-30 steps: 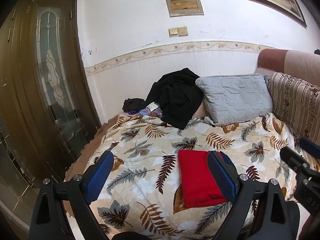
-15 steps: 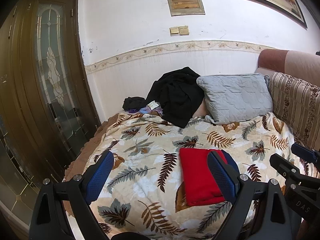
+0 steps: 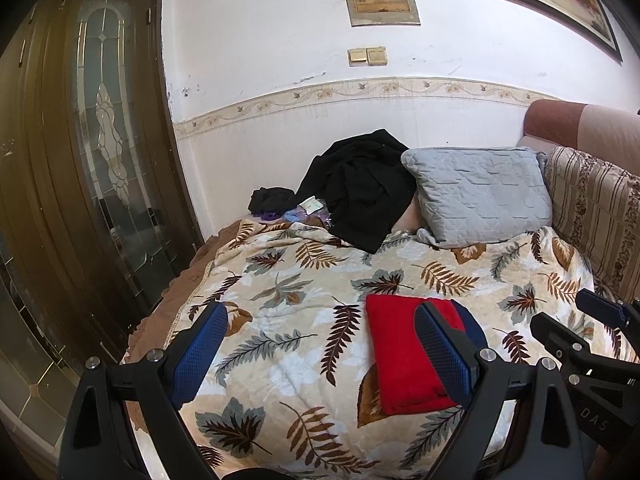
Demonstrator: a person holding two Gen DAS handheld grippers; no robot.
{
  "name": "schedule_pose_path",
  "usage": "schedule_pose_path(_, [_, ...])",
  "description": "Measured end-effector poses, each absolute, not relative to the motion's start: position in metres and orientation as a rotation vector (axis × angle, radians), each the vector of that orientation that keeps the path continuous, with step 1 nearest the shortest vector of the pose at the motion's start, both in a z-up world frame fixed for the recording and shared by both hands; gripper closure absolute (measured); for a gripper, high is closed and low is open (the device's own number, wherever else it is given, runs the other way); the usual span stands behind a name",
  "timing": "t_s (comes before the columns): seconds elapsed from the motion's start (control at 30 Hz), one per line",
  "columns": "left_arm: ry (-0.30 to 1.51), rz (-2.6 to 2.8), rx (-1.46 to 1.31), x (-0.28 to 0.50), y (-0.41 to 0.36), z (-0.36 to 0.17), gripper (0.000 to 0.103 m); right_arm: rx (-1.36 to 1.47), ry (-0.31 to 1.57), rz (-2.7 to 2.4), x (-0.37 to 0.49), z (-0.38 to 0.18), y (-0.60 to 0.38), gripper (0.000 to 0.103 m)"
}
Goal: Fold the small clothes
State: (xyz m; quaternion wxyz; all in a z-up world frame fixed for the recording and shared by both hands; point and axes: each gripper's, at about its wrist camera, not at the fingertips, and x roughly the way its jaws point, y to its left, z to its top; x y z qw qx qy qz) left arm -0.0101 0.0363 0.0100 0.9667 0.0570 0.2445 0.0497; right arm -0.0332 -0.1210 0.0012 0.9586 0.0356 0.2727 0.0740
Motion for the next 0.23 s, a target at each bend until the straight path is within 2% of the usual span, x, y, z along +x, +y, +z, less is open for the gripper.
schedule_pose_path(0.23, [0.484,0.06,0.072,0.018,0.041,-0.002,0.009,0.069,0.578,0.15,0.005,-0.013,-0.133,0.033])
